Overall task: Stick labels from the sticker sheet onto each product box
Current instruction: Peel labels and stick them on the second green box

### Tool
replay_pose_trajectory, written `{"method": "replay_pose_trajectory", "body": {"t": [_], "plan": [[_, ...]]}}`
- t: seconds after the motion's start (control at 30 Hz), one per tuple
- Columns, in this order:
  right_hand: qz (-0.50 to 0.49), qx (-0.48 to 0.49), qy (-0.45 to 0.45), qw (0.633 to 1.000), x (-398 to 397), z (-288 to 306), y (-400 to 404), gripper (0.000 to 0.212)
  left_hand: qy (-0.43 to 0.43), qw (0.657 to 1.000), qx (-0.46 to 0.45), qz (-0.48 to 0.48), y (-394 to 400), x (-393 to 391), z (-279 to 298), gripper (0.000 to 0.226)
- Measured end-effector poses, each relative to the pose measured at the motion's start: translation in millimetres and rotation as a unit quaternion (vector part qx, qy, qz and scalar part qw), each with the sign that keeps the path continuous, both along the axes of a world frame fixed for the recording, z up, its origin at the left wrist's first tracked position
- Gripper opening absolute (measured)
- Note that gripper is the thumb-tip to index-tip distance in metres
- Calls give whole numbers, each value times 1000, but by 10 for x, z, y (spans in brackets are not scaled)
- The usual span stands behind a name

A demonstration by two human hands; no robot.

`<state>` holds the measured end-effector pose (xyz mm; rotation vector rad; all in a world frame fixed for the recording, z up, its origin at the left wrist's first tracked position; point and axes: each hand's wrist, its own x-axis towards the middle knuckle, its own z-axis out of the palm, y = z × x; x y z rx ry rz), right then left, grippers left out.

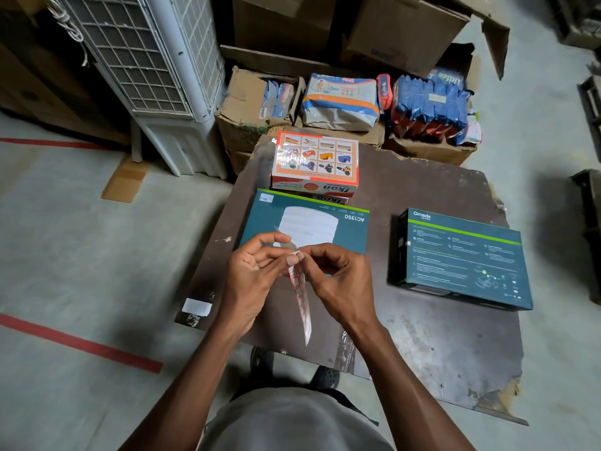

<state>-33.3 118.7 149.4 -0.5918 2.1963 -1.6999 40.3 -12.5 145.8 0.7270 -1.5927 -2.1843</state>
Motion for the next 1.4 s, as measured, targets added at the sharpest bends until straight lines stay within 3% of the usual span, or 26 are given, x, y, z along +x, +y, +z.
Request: {"method": "replay_pose_trajectory", "body": {"t": [0.67,0.9,1.03,1.2,1.4], "plan": [[-50,-31,-77,995,-53,-119,-44,9,-25,993,-112,0,-102,9,-228,17],[-67,-62,-186,978,-45,-189,13,10,-55,996,-64,5,-80,26,-433,16],[-82,-46,-208,974,-36,-276,64,8,-91,995,29,19,-68,37,-660,18],[-107,-31,-232,966,-41,-415,121,7,-165,973,155,42,-23,92,-1135,28],[-116,-18,-247,962,-19,-522,207,7,-227,945,216,98,68,222,-1685,37]]}}
